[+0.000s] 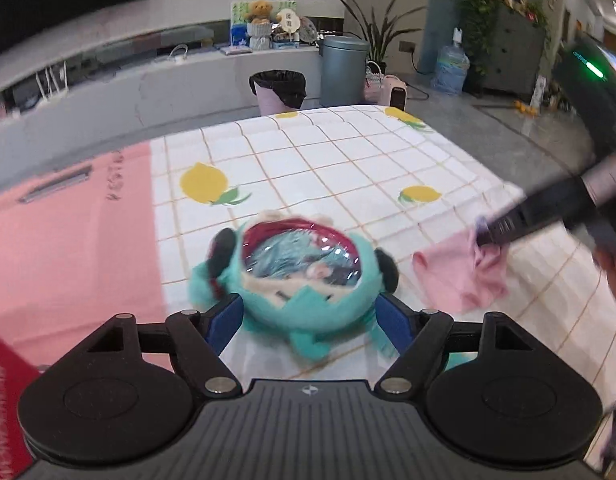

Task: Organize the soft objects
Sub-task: 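Move both grippers back and grasp the pink towel with the right gripper, then grasp the teal plush doll with the left gripper while the right gripper holds the towel, then carry the teal doll and pink towel over the orange box with both grippers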

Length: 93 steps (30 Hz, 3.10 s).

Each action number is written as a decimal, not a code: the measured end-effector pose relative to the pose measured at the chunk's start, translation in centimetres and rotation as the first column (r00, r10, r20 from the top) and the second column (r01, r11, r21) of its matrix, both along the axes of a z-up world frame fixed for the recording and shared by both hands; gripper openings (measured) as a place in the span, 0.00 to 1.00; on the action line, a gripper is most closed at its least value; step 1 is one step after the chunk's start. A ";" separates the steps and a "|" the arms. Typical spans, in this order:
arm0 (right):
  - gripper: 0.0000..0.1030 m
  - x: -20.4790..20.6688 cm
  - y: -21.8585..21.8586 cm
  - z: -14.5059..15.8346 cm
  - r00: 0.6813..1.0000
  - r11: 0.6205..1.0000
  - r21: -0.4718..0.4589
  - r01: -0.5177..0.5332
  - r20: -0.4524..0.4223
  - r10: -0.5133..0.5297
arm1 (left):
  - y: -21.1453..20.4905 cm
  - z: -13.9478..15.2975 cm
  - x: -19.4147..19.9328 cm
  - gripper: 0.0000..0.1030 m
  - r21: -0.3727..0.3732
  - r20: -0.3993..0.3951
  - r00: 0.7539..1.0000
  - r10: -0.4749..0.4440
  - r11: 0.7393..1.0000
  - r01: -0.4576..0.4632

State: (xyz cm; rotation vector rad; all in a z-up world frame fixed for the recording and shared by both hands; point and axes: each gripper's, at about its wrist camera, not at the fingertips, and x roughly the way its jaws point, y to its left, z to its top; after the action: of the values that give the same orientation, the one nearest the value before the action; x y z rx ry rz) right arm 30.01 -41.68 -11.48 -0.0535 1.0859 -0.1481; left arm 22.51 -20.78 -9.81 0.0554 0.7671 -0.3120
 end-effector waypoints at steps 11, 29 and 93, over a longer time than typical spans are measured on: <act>0.04 0.6 2.2 -0.4 0.999 0.993 -0.108 -0.049 -0.013 0.048 | -1.3 -1.7 6.7 1.00 -0.072 -0.197 0.973 0.121 0.988 -0.138; 0.04 0.0 2.3 -0.2 0.999 0.994 -0.102 -0.049 0.005 0.049 | -1.0 -0.5 7.0 0.46 -0.154 -0.124 0.963 0.238 0.954 -0.256; 0.03 -6.9 46.3 20.8 0.751 0.741 0.225 -0.633 0.411 0.516 | 36.1 13.9 -5.8 0.21 -0.160 0.045 0.850 0.525 0.843 -0.513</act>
State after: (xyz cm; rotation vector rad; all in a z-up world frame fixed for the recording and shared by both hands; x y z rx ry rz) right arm 23.10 4.64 9.32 -0.0443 0.7037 0.6011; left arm 16.71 15.28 4.08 -0.2731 0.6414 0.1571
